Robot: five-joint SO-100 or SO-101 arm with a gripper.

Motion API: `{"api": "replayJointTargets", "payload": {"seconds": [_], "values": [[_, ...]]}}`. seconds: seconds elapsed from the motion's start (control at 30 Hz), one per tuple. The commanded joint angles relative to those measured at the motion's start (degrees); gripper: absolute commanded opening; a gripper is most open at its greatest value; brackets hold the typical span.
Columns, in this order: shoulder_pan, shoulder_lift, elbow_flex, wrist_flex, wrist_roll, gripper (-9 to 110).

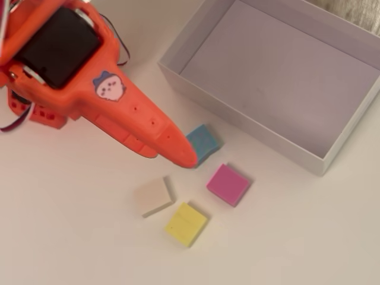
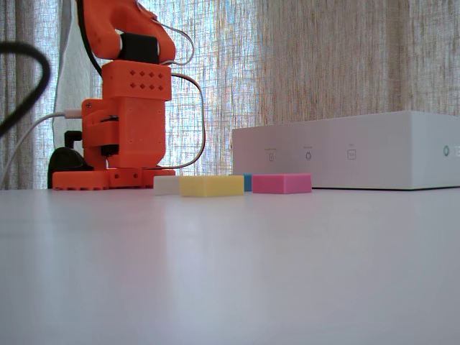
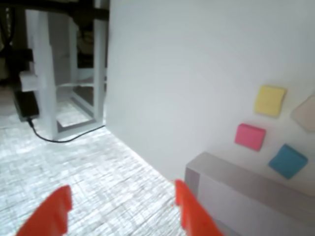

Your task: Grasp the yellow cuboid and put it in the bin.

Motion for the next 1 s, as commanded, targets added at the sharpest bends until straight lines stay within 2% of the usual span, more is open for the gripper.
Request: {"api": "replayJointTargets", "payload": {"seconds": [0.0,0.37,0.97], "values": [[1.05,-3.34,2.37,-3.25,1.05,26],[3.78,-9.58,26.1,-22.59,0.79,26],[6.42,-17.14,34.63,-28.21,0.62,26]]}}
